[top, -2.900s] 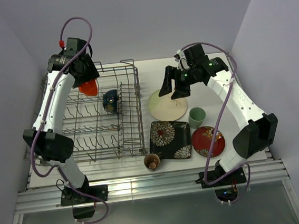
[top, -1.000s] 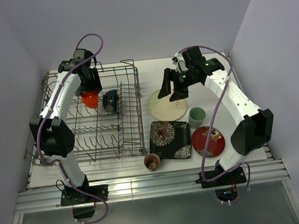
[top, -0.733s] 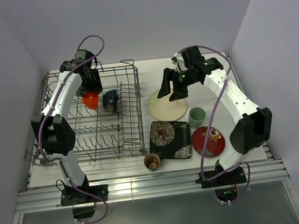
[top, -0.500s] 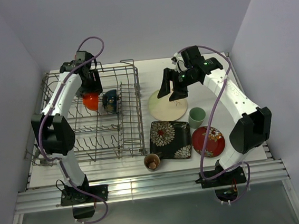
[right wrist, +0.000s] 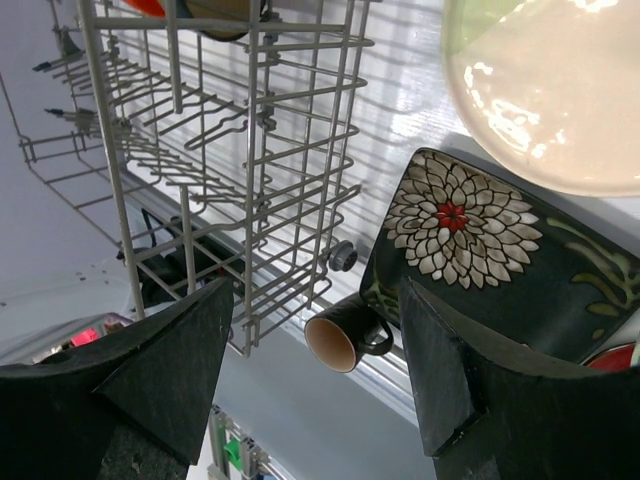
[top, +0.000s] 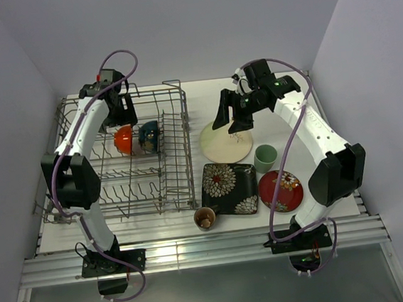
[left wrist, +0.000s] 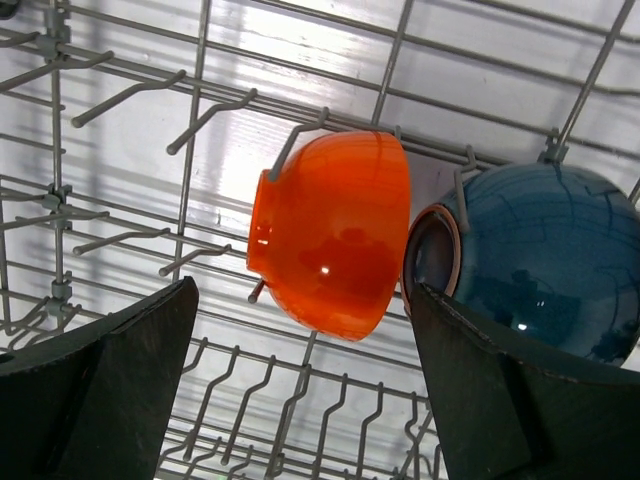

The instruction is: Load the mixed dishes into the dish rack

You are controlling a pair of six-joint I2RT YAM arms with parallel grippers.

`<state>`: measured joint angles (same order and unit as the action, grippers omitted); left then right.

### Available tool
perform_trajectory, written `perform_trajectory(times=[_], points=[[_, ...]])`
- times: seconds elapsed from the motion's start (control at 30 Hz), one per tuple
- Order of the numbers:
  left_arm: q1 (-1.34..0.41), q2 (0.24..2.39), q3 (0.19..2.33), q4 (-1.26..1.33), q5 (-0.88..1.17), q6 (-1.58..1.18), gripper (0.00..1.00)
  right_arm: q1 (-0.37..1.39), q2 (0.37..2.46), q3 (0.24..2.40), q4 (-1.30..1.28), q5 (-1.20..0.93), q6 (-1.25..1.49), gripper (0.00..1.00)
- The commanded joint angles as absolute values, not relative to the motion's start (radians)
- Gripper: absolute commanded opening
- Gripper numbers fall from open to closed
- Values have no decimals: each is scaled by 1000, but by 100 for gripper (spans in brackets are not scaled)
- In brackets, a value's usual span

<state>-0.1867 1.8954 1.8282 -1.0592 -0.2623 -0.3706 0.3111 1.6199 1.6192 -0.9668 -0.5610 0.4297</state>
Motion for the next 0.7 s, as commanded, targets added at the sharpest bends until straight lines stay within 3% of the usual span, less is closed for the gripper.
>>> perform_trajectory(times=[0.0, 0.4, 0.67], points=[[-187, 1821, 1881, -1066, -321, -425, 94, 305, 1618, 1669, -983, -516, 443, 74], [-330, 1692, 1968, -970, 43, -601, 87, 140, 1450, 1467, -1103, -201, 578, 70], [-397, 1648, 1951, -922, 188, -637, 85, 69, 1299, 1238, -1103, -130, 584, 66]])
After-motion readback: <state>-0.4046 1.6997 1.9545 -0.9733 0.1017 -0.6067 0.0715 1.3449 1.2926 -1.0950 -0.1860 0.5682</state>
